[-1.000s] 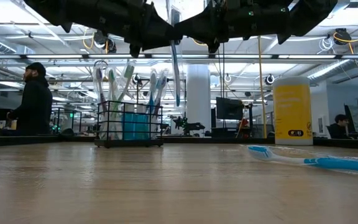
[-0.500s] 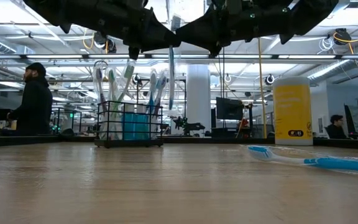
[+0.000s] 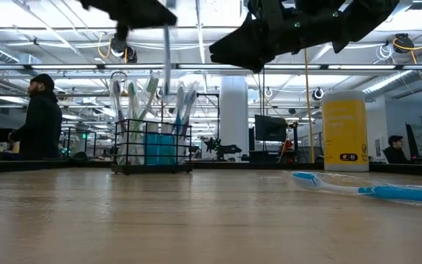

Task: Pick & Place toothbrushing station
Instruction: Put the blue toothbrush into the black wire organizer

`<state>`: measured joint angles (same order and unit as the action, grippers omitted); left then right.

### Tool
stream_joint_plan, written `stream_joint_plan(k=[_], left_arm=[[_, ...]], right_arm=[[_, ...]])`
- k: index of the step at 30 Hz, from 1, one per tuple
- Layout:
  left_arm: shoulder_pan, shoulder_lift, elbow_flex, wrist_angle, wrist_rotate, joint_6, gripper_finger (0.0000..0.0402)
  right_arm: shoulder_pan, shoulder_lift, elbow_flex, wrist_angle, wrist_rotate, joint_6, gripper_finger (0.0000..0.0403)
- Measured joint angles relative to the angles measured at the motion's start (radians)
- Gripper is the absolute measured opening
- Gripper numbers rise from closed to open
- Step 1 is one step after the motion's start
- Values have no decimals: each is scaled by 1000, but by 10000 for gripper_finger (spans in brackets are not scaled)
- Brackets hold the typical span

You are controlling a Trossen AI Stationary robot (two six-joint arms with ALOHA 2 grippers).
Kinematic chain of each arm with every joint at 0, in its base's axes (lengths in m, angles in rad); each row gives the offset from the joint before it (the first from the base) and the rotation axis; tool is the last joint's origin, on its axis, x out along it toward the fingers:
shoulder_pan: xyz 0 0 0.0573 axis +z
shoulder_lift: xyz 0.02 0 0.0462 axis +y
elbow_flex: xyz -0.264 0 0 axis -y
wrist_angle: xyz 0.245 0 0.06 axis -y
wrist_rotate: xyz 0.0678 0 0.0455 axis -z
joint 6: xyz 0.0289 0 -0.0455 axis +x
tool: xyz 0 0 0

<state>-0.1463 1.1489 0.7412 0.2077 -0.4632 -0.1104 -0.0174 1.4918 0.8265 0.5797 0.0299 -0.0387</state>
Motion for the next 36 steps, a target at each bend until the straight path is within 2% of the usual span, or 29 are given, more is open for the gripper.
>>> stream_joint_plan(k=[3, 8, 12, 15, 19, 26, 36], left_arm=[[-47, -99, -2, -91, -79, -5, 8], [-137, -241, 0, -229, -310, -22, 21], [-196, -305, -1, -388, -505, -111, 11], [-213, -310, -1, -494, -596, -214, 9], [-202, -279, -2, -555, -644, -319, 21], [-147, -188, -14, -518, -687, -378, 12], [-38, -90, -14, -391, -689, -307, 15]], right_arm=[[0, 0, 0, -6, 0, 0, 185], [0, 0, 0, -8, 0, 0, 186], [0, 0, 0, -8, 0, 0, 184], [0, 0, 0, -8, 0, 0, 185], [0, 0, 0, -4, 0, 0, 187], [-1, 0, 0, -1, 0, 0, 185], [-1, 0, 0, -1, 0, 0, 184]])
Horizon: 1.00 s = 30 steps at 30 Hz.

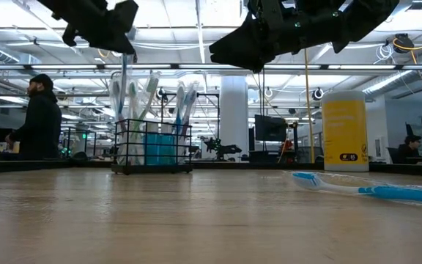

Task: Pick & Place toothbrushing station
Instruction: Put the blue toothbrush into the black wire organizer

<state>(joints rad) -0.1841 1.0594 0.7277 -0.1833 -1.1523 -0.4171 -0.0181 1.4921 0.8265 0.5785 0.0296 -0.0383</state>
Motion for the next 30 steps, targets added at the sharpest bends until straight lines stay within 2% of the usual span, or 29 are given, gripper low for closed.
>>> stream_joint_plan(k=[6, 10, 17, 23, 30], left_arm=[[47, 47, 0, 2, 0, -25, 7], [69, 88, 0, 5, 2, -74, 18], [93, 149, 0, 0, 70, -162, 7], [112, 185, 0, -12, 82, -222, 28], [138, 184, 0, -84, 158, -278, 8]], right_arm=[[0, 0, 0, 0, 0, 0, 186], [0, 0, 0, 0, 0, 0, 187], [0, 0, 0, 0, 0, 0, 187], [0, 0, 0, 0, 0, 0, 187], [0, 0, 0, 0, 0, 0, 187]])
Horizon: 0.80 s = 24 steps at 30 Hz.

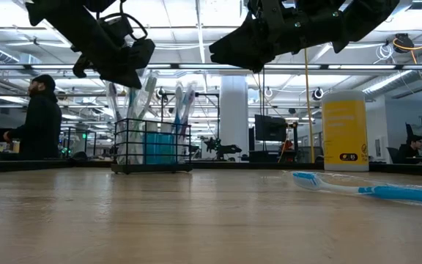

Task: Pick & Place toothbrushing station
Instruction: Put the blue toothbrush into the black wire organizer

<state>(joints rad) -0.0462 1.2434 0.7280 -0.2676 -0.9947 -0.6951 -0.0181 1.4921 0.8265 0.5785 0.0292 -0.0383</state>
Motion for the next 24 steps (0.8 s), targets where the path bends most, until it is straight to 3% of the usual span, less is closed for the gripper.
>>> stream_joint_plan(k=[7, 13, 20, 24], left_arm=[[0, 0, 0, -18, 33, -41, 38], [0, 0, 0, -25, 81, -20, 10], [-5, 0, 0, -85, 102, -84, 31], [-6, 0, 1, -123, 122, -103, 16]], right_arm=[[0, 0, 0, 0, 0, 0, 187], [0, 0, 0, 0, 0, 0, 187], [0, 0, 0, 0, 0, 0, 187], [0, 0, 0, 0, 0, 0, 187]])
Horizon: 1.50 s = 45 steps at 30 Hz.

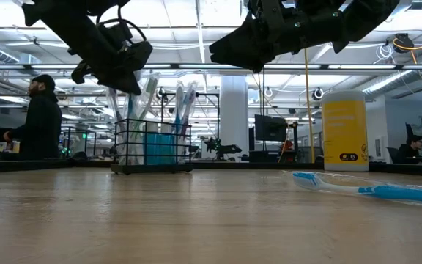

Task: Pick & Place toothbrushing station
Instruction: Put the blue toothbrush into the black wire organizer

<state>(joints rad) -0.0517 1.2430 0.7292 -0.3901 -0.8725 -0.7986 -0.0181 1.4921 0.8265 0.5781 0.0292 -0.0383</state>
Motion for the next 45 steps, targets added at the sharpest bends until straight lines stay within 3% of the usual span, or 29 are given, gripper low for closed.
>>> stream_joint_plan(k=[3, 9, 15, 21, 29, 34, 45], left_arm=[[0, 0, 0, -1, 6, 3, 8], [0, 0, 0, -7, 31, -1, 30], [0, 2, -2, -71, 65, -28, 8], [-1, 2, -2, -95, 74, -52, 27], [0, 1, -2, -93, 95, -32, 11], [-1, 1, -2, -71, 104, 88, 63], [0, 2, 27, -88, 132, 148, 161]], right_arm=[[0, 0, 0, 0, 0, 0, 187], [0, 0, 0, 0, 0, 0, 187], [0, 0, 0, 0, 0, 0, 187], [0, 0, 0, 0, 0, 0, 187], [0, 0, 0, 0, 0, 0, 187], [0, 0, 0, 0, 0, 0, 187], [0, 0, 0, 0, 0, 0, 187]])
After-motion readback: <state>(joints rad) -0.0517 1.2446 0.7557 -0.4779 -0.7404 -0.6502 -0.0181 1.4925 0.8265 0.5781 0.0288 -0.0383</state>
